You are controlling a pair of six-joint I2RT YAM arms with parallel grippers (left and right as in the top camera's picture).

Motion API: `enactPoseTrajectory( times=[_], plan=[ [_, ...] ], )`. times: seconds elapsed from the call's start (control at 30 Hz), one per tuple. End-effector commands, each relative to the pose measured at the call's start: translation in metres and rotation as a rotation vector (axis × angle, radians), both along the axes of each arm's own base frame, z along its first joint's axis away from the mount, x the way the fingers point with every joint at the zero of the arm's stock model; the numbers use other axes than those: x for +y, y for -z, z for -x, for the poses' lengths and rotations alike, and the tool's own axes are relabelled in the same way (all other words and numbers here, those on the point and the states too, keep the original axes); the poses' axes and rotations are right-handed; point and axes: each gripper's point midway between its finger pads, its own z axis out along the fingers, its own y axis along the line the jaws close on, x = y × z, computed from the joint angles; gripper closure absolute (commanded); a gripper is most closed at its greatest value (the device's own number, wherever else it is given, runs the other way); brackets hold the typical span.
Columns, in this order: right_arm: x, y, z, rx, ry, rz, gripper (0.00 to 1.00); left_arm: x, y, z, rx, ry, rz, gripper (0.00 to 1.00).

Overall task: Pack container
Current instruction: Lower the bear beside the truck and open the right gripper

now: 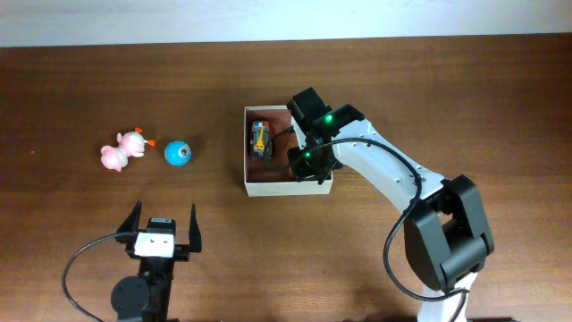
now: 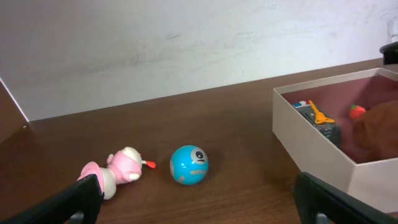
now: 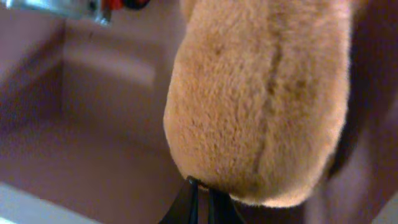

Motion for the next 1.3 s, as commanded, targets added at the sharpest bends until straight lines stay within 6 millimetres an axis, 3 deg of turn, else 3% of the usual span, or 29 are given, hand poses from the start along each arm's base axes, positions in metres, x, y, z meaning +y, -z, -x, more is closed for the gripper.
enactPoseTrajectory(
  times=[0.0, 0.9, 1.1, 1.27],
  plan=[
    [-0.015, 0.003, -0.013, -0.069, 0.027, 0.091, 0.96, 0.0, 0.002, 0.0, 0.0, 0.0, -0.012, 0.0],
    [0.001, -0.011, -0.056, -0.267, -0.006, 0.047, 0.96, 0.0, 0.002, 0.0, 0.001, 0.0, -0.012, 0.0],
    [0.003, -0.013, -0.056, -0.267, -0.008, 0.037, 0.96, 0.0, 0.002, 0.0, 0.0, 0.0, -0.012, 0.0],
    [-0.002, -0.017, -0.039, -0.182, -0.014, 0.055, 0.96, 0.0, 0.002, 0.0, 0.001, 0.0, -0.012, 0.0]
  ],
)
